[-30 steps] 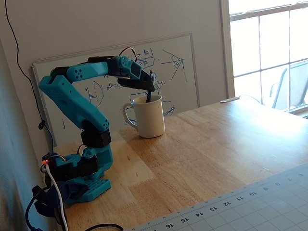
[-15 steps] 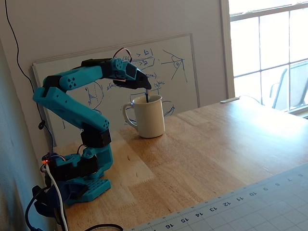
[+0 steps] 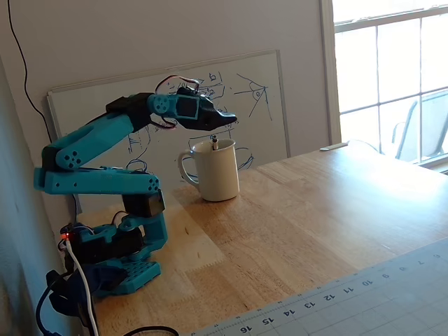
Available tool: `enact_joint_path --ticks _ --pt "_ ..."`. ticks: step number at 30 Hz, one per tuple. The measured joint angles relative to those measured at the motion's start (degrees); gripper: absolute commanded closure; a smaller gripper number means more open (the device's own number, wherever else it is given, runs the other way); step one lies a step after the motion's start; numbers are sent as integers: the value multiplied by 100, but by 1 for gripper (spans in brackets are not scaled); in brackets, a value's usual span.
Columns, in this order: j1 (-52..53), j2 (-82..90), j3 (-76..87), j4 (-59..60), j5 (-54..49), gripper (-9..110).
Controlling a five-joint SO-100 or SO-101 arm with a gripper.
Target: Grasp a pen and put it in a mug.
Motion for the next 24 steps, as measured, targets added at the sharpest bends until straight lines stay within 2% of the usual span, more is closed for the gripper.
enact_joint_path --ticks 5,13,24 --pt "562 501 193 0 1222 69" --pt "993 659 202 167 3480 85" --pt "1292 914 211 2637 6829 86"
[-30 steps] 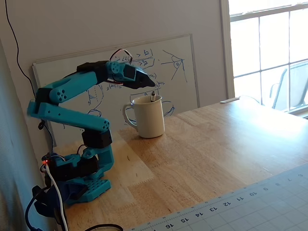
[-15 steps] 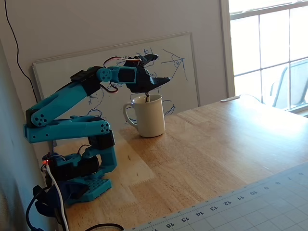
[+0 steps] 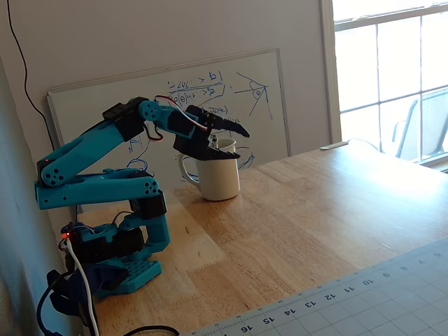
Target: Grasp a pen and put it in a mug.
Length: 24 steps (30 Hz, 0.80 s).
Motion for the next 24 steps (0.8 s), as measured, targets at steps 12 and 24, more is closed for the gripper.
enact_joint_path --ticks 12,24 --pt "0 1011 747 2470 659 92" --pt "0 1898 1793 1767 -158 94"
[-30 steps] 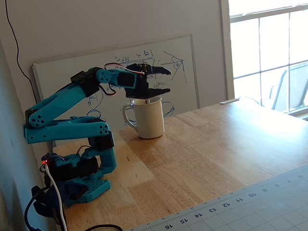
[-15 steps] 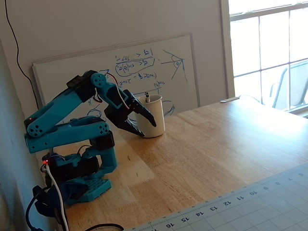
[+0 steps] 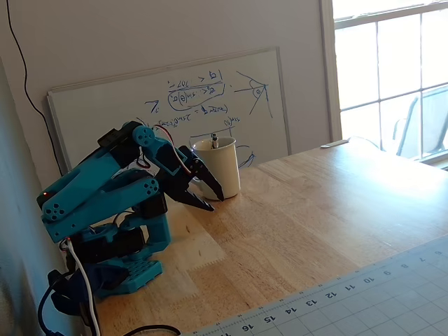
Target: Grasp a pen and put it in a mug.
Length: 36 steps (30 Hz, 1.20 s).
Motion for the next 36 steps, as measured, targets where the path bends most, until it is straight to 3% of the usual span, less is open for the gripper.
enact_joint_path --ticks 6,13,20,36 --pt "0 26 686 -264 -580 94" --pt "0 26 686 -281 -615 94" --pt "0 26 686 -281 -659 102" --pt "0 26 686 -281 -677 100"
